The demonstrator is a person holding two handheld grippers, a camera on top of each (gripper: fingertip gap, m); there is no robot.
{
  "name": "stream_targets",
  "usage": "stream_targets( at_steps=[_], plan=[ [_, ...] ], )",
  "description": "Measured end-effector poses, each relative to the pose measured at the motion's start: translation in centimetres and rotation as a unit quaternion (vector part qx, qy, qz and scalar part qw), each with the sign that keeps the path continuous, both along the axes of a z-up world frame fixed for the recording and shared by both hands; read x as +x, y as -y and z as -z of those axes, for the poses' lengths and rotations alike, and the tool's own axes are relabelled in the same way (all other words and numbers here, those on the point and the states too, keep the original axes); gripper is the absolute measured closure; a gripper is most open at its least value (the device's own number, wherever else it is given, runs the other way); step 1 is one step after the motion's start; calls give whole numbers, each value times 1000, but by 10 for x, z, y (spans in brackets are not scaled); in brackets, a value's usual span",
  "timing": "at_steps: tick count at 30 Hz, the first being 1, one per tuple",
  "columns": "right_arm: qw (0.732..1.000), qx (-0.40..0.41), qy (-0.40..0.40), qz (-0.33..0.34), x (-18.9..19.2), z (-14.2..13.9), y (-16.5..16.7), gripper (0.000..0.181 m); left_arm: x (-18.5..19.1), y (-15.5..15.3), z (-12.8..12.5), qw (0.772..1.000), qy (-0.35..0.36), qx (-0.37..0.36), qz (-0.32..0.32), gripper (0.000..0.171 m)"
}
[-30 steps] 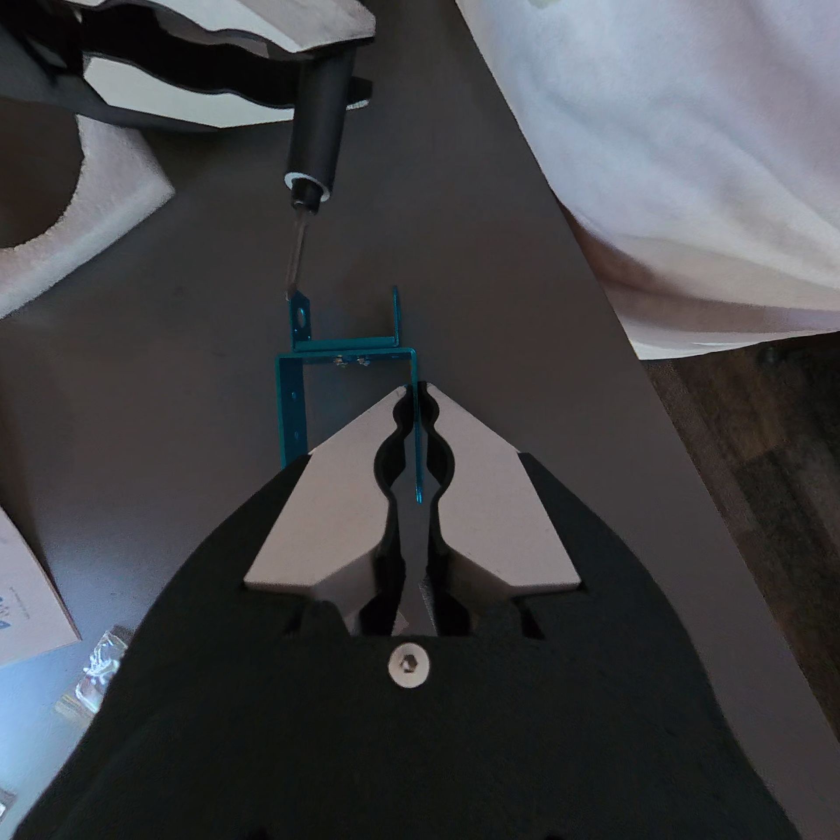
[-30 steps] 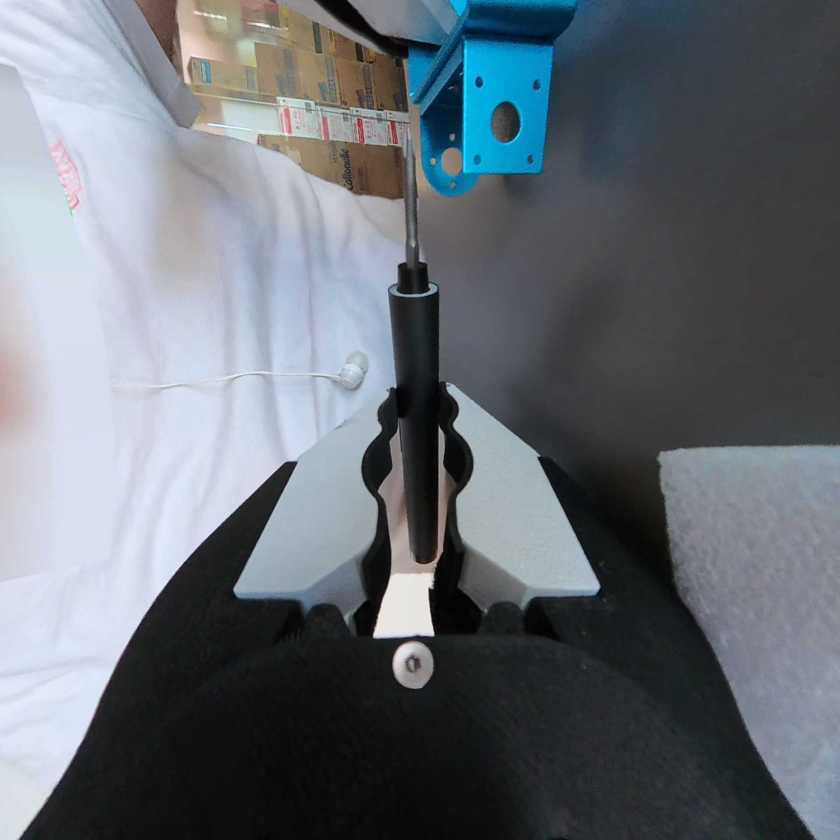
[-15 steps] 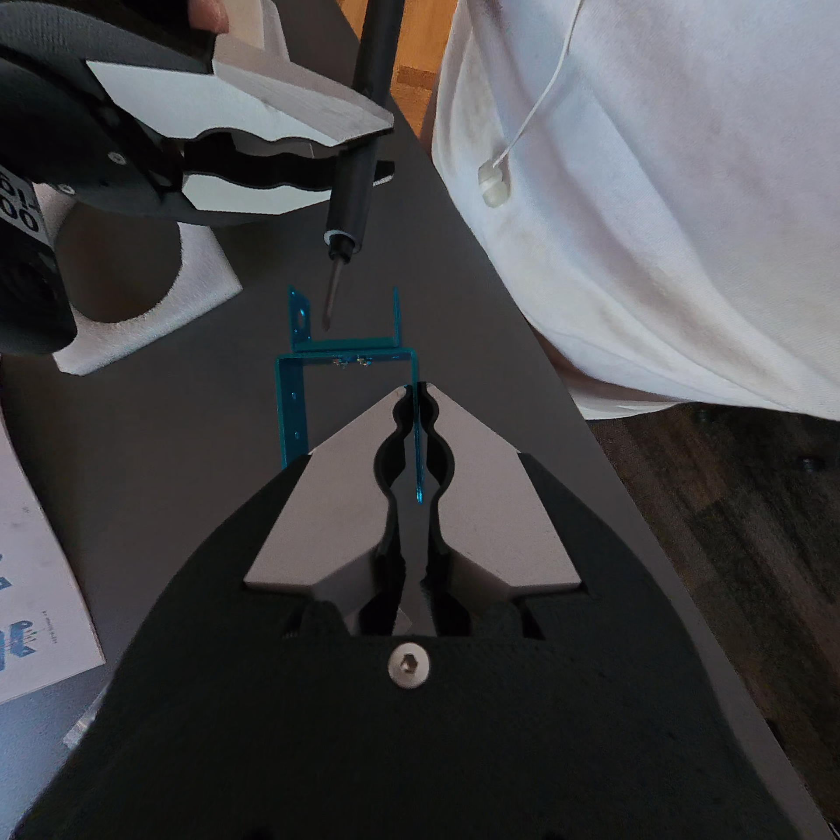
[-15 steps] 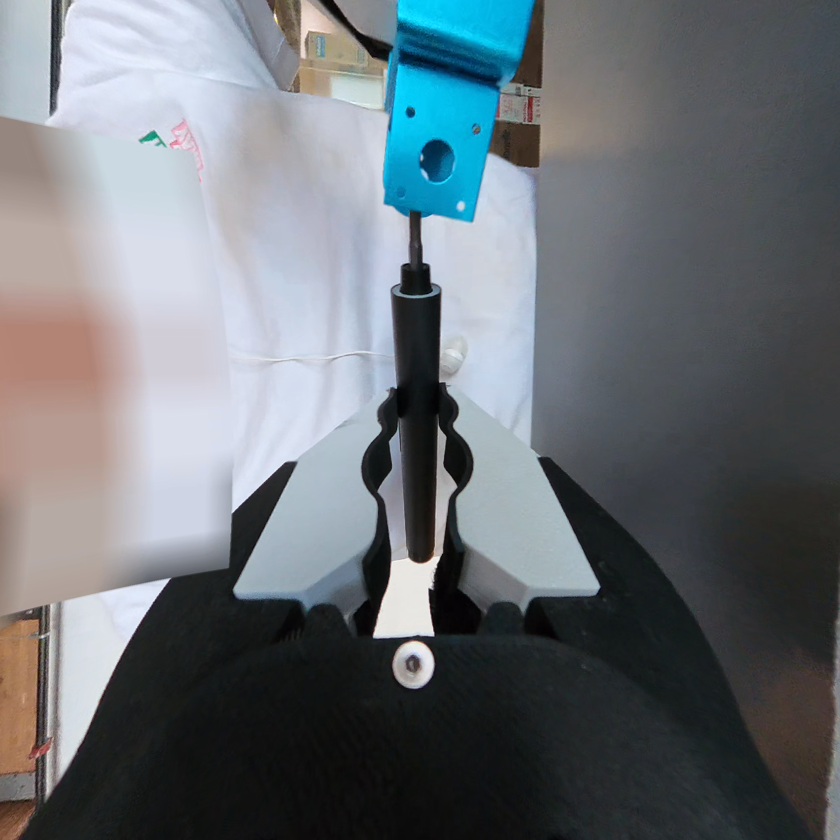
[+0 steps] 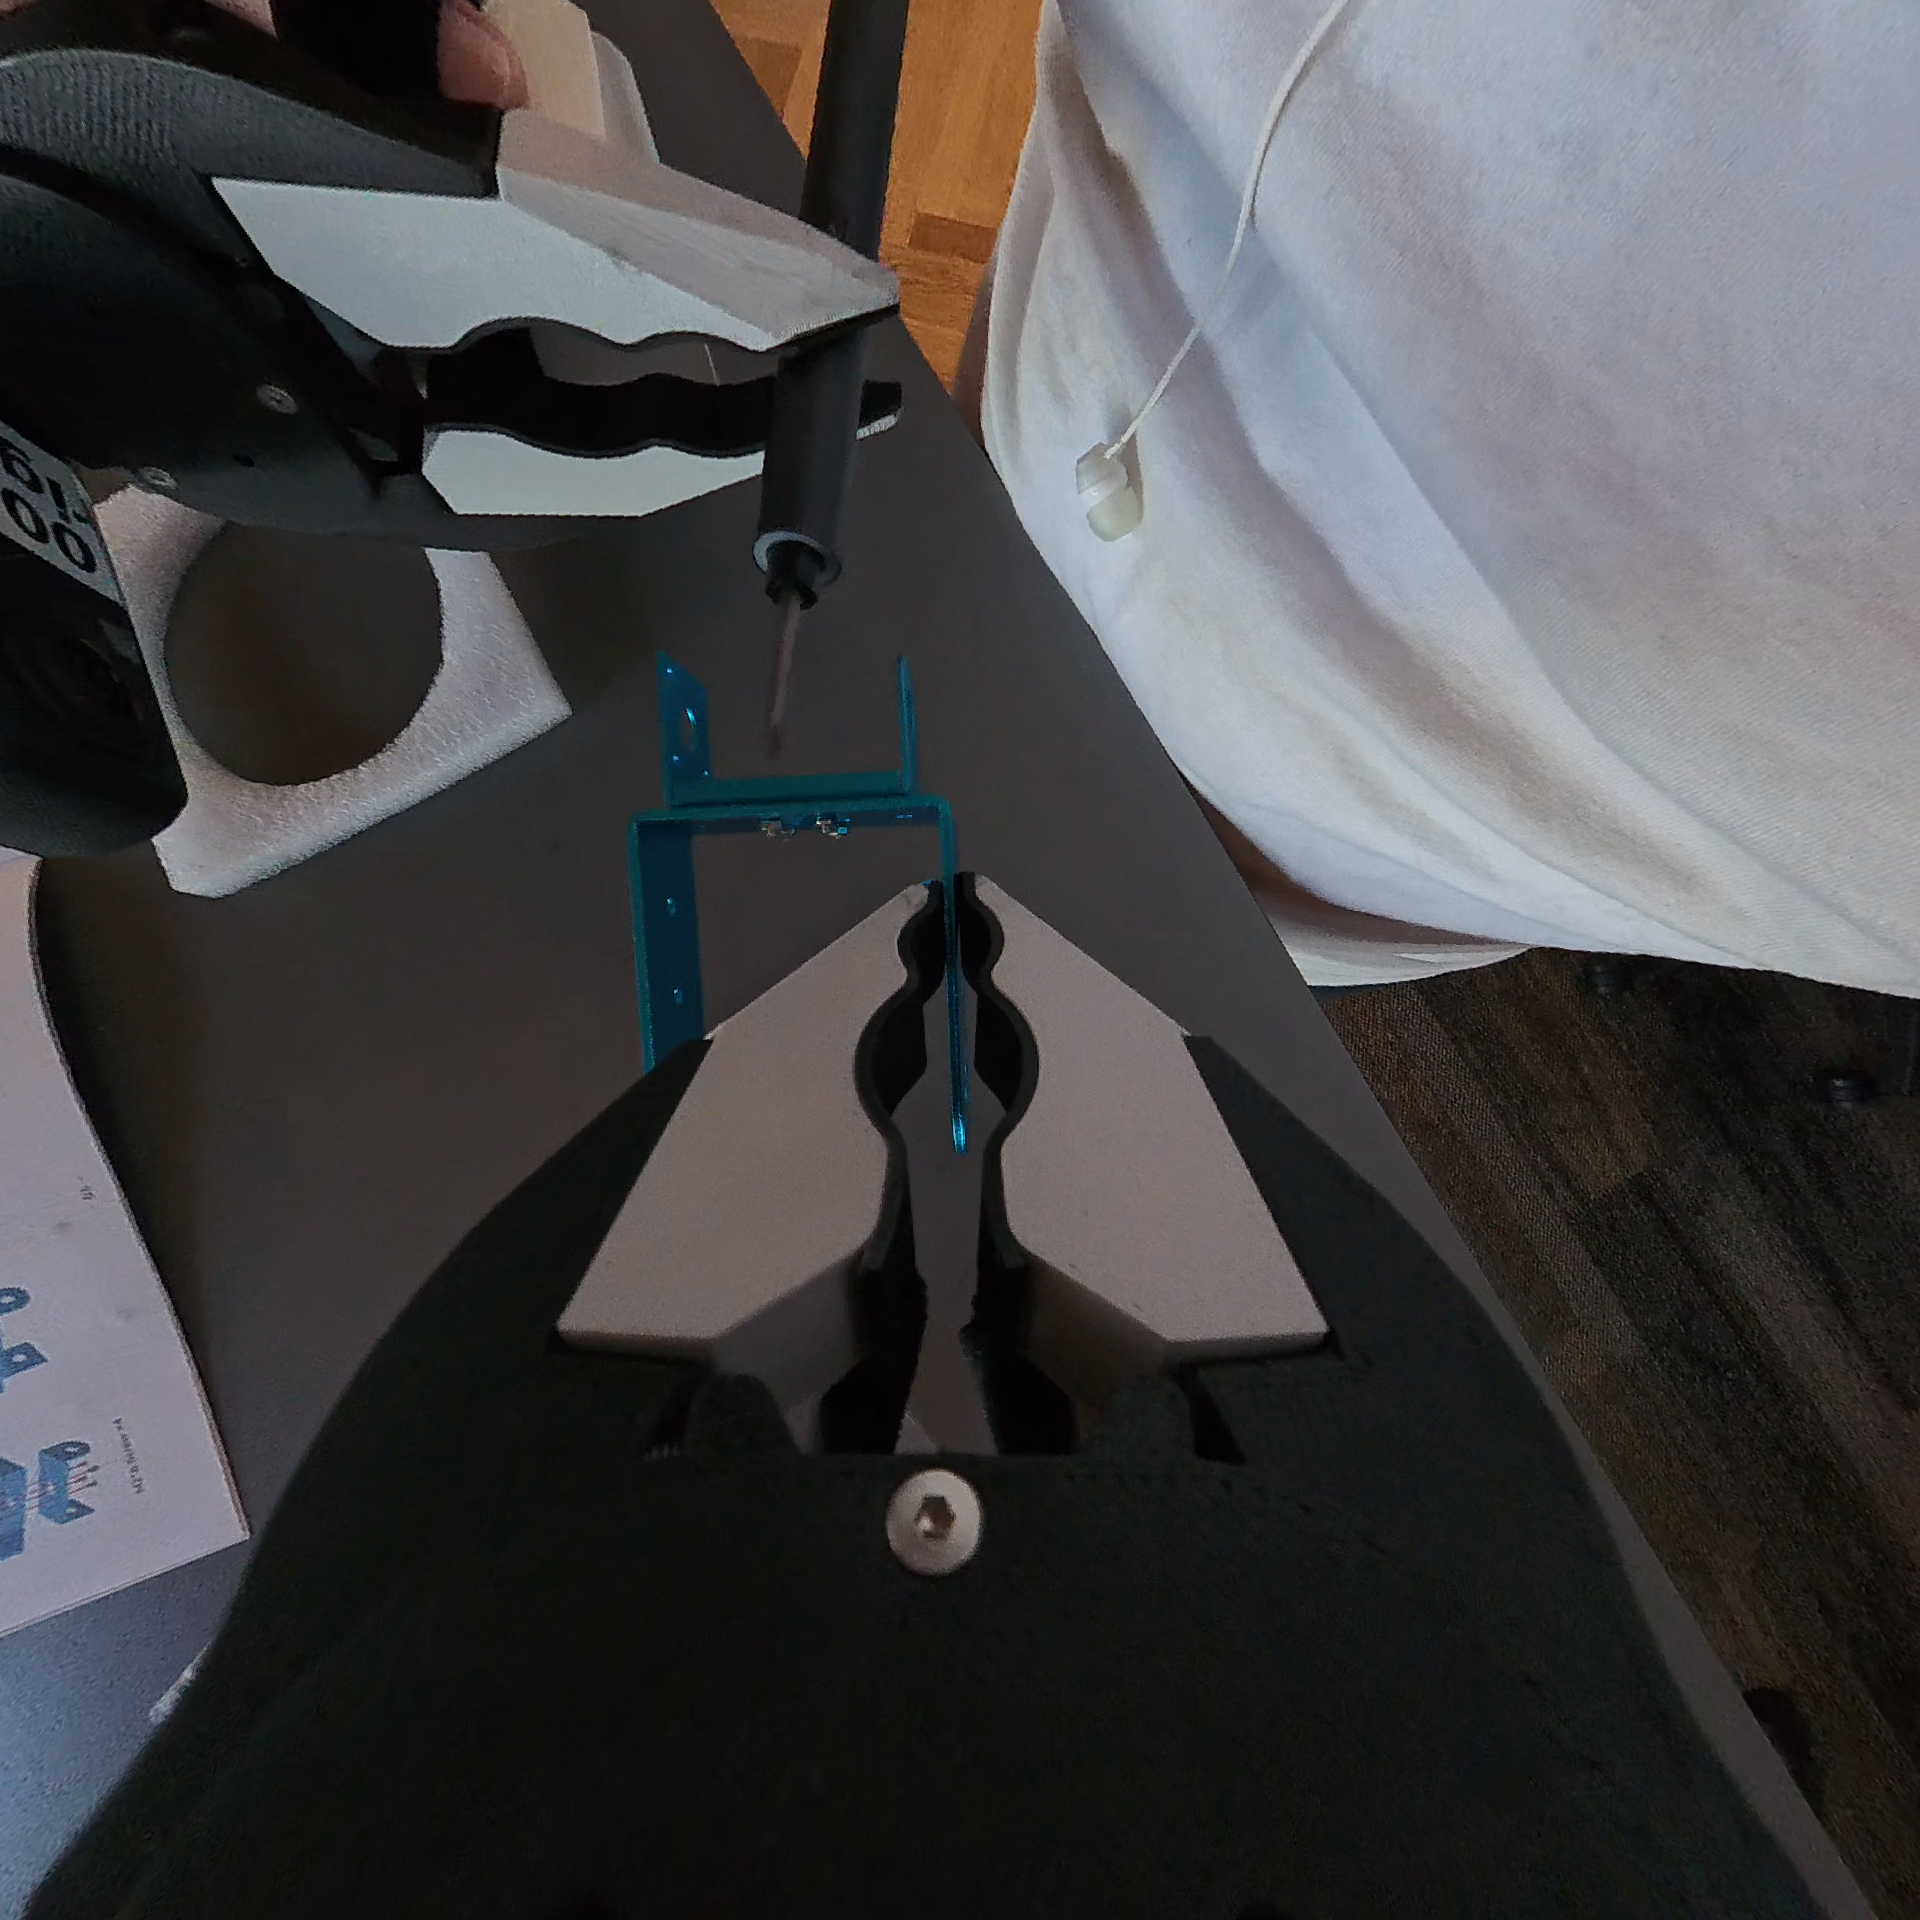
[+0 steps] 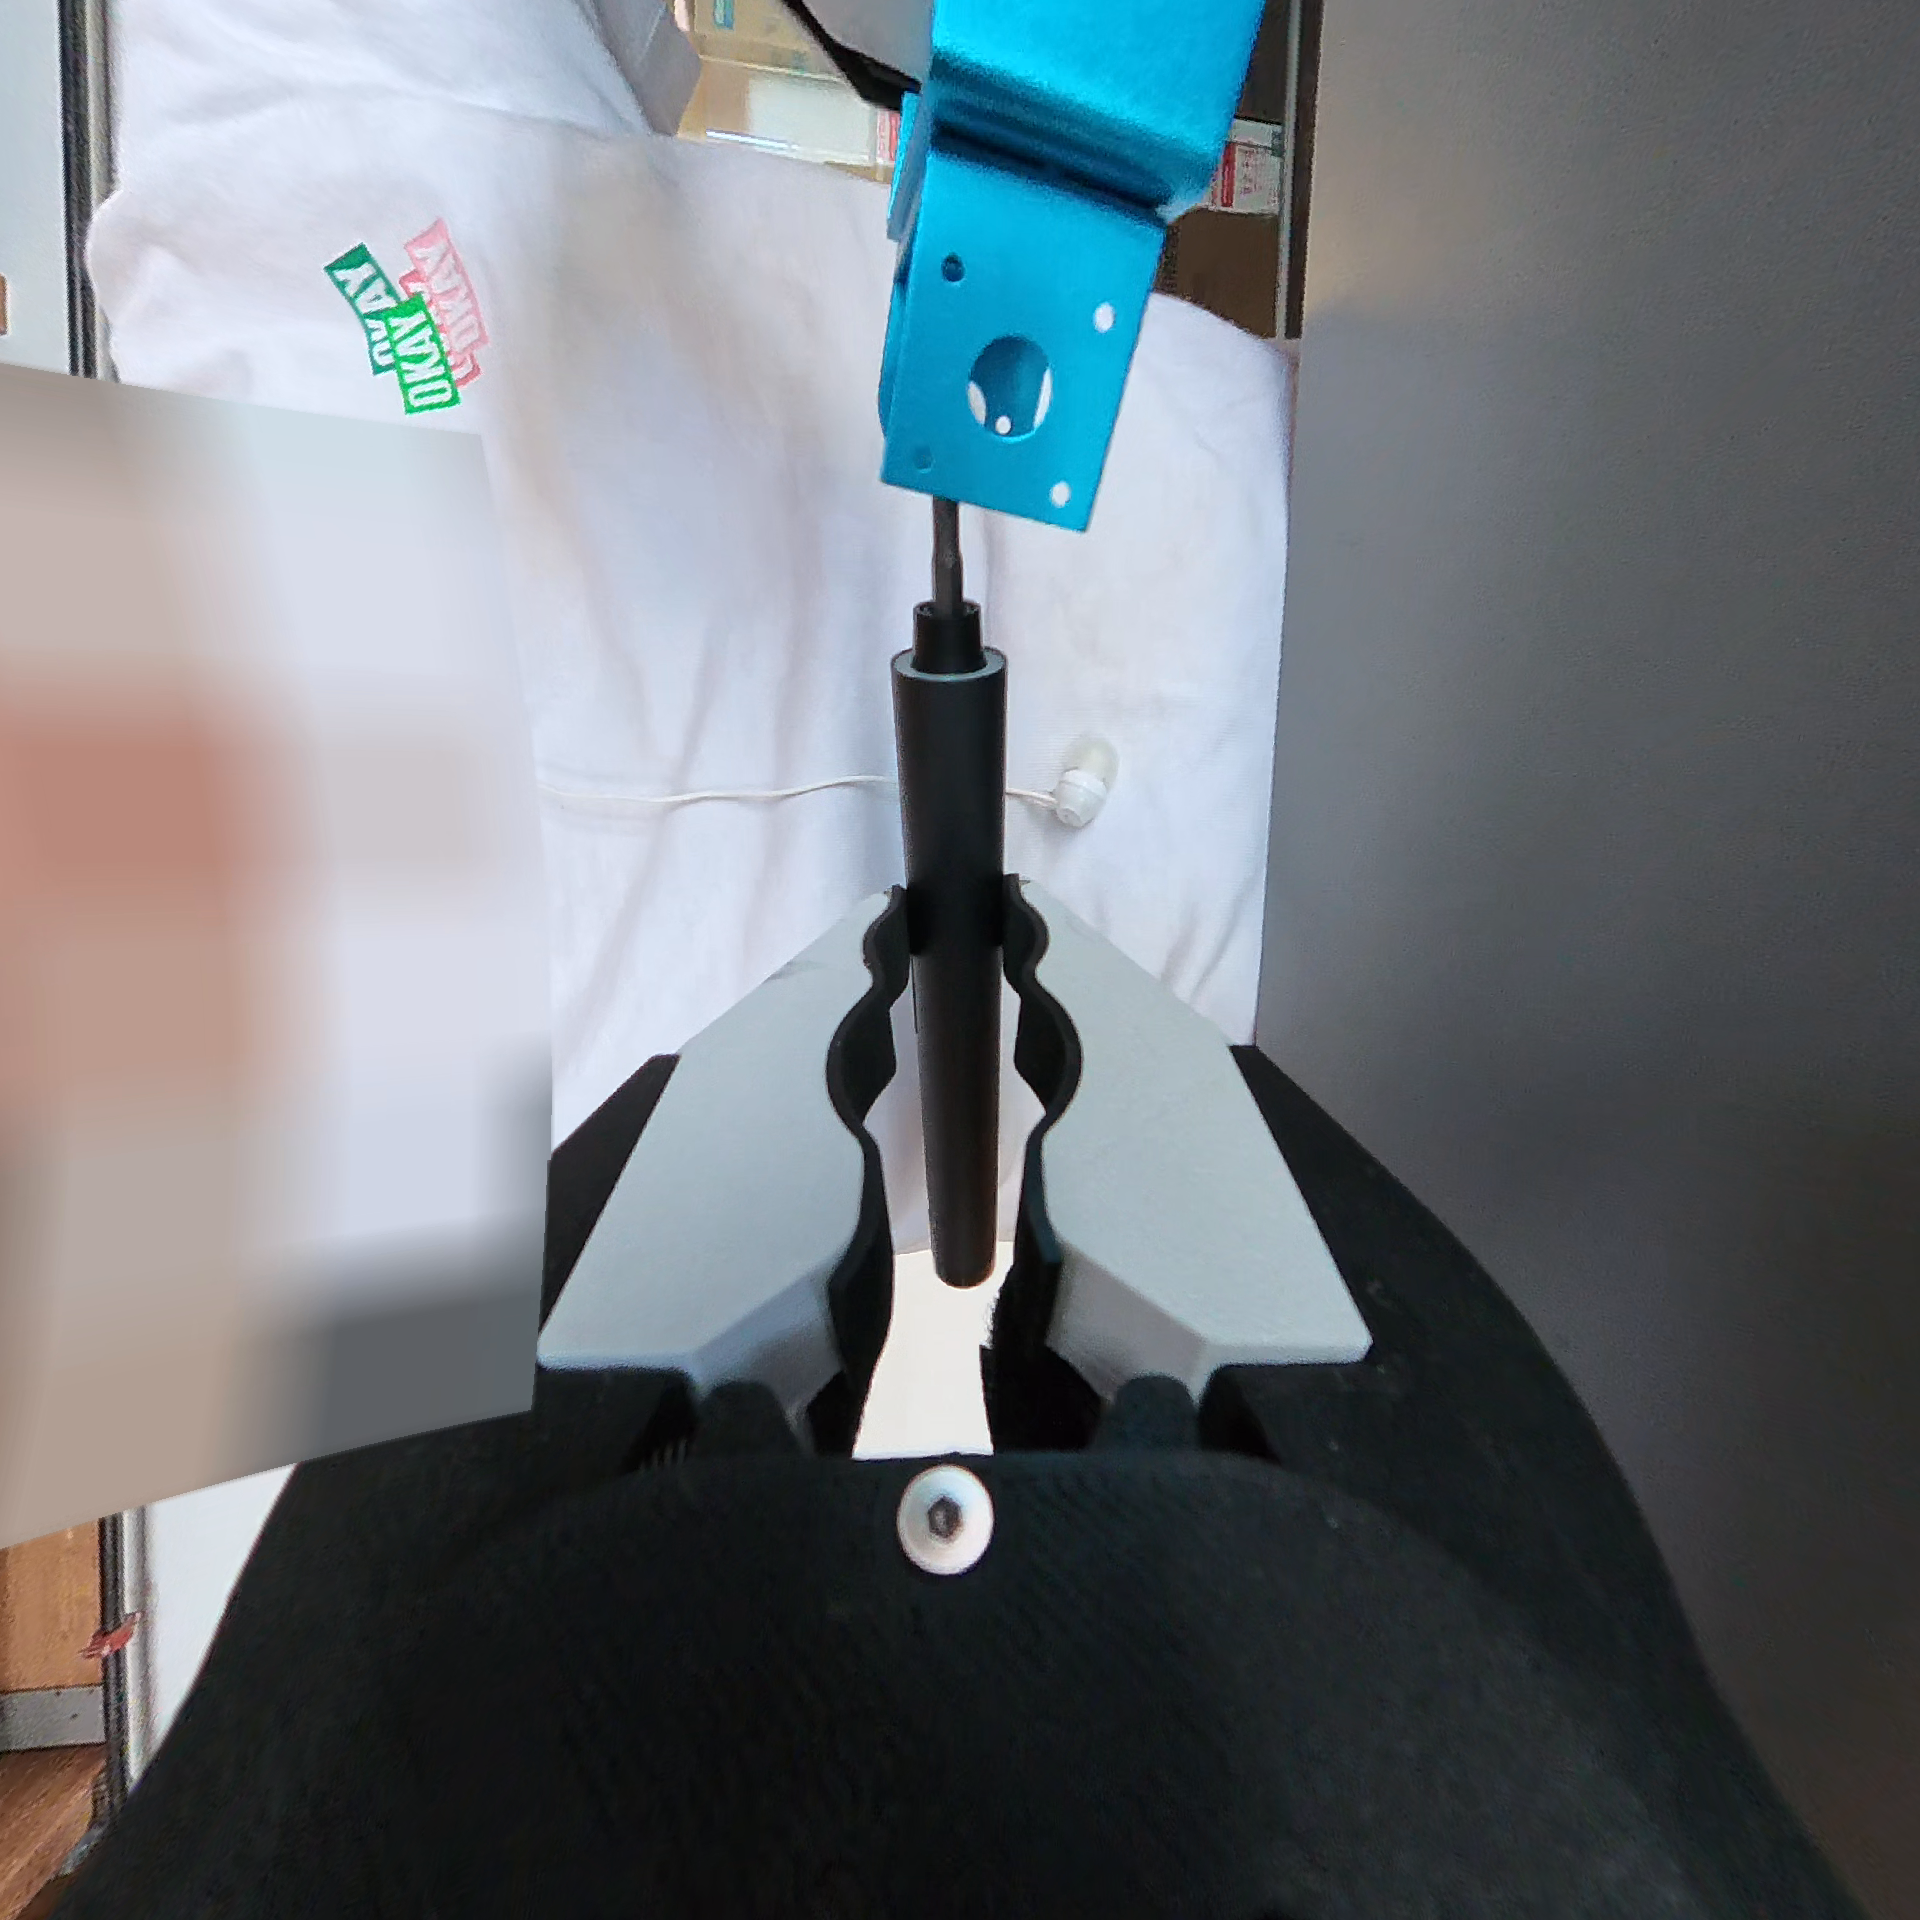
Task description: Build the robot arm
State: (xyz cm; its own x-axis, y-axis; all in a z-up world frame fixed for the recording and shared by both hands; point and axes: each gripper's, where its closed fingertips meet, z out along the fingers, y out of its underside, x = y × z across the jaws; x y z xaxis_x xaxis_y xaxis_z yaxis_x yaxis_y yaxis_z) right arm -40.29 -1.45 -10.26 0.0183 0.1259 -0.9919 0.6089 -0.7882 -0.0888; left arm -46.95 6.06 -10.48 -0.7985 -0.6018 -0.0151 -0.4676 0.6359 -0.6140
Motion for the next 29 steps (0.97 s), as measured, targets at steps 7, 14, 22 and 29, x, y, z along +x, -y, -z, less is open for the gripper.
stream_targets(
  at_steps=[7,14,22,29],
  plan=[
    [1000,2,4,-1,2,0,0,166,3,2,0,1000,2,1,2,171],
    [1000,4,7,-5,2,2,0,166,4,6,-1,1000,4,2,6,171],
    [1000,-3,12,-9,4,5,1,166,4,8,1,1000,-1,12,15,171],
    [999,-24,14,-17,5,8,7,166,1,14,4,998,-20,47,42,171]
  ],
)
